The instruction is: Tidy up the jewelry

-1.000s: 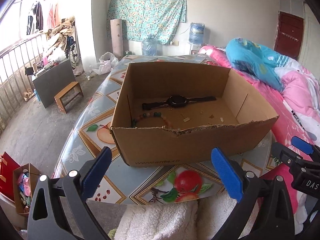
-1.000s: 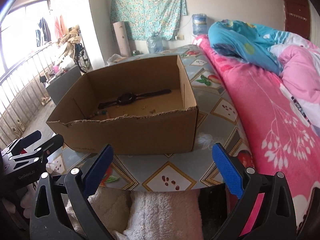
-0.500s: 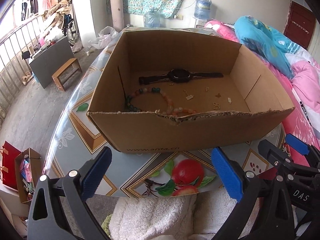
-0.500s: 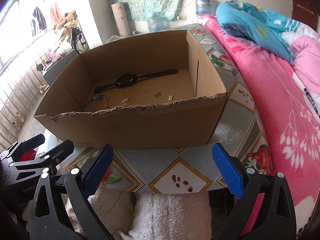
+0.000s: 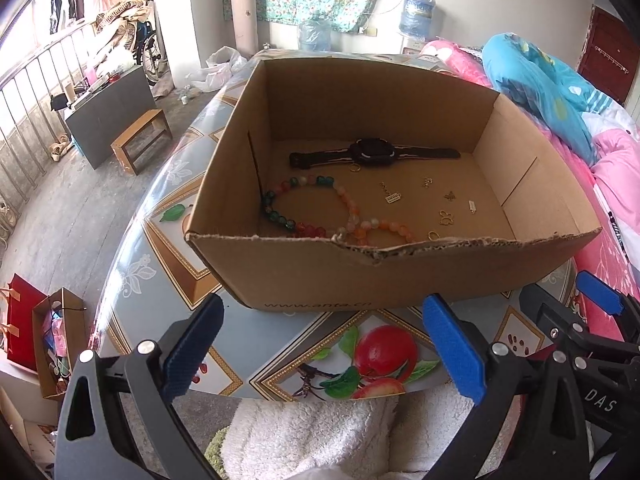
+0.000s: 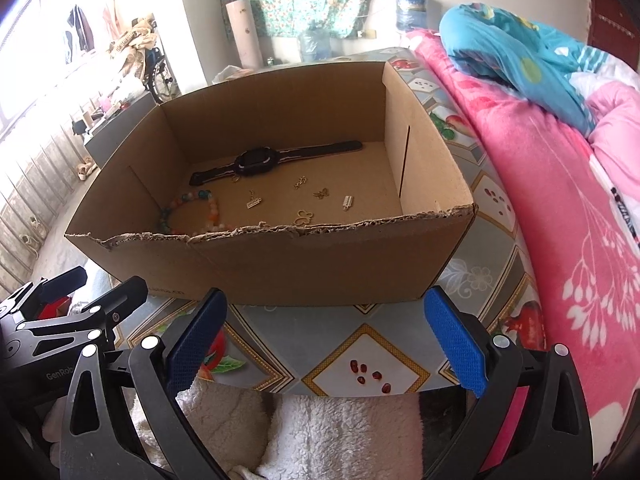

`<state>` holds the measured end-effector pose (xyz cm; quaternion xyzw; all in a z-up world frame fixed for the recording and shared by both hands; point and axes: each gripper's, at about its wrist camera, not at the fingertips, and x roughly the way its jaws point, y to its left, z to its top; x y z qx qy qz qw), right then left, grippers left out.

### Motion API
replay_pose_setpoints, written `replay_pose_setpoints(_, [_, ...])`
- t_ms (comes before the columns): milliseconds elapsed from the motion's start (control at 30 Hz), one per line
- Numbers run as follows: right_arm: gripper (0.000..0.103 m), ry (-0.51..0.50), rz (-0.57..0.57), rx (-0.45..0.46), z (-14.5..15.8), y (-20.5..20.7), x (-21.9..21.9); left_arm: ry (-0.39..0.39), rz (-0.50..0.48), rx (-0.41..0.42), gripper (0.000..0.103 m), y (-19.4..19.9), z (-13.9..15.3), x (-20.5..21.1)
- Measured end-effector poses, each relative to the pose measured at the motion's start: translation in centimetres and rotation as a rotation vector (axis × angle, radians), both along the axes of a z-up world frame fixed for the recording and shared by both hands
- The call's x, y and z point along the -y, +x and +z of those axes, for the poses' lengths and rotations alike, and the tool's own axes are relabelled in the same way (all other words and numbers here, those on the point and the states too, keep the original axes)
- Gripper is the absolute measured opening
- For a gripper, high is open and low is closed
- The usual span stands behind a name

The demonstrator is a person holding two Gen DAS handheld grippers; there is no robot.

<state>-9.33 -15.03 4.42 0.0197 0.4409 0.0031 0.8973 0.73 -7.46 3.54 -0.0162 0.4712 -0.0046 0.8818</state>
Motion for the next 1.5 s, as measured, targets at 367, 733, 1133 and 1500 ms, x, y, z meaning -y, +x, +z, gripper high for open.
replay_pose_setpoints(367, [0.095,0.002,-0.007,-0.008,-0.05,0.21,0.09,0.005,0.000,0.001,0.097,0.41,-0.12,0.03])
replay_pose_setpoints(733, [0.095,0.005,-0.004,-0.013,-0.12,0.40,0.31,-0.005,0.002,-0.008,0.097,0.70,-0.31,-0.11])
replay_pose_setpoints(1133, [0.095,0.007,-0.005,-0.010,0.11,0.26,0.35,0.004,0.002,0.004,0.097,0.42,-0.05,-0.01])
replay_pose_setpoints(1500, [0.095,0.003,-0.001,-0.014,0.13,0.28,0.29,0.005,0.005,-0.004,0.097,0.34,-0.10,-0.01])
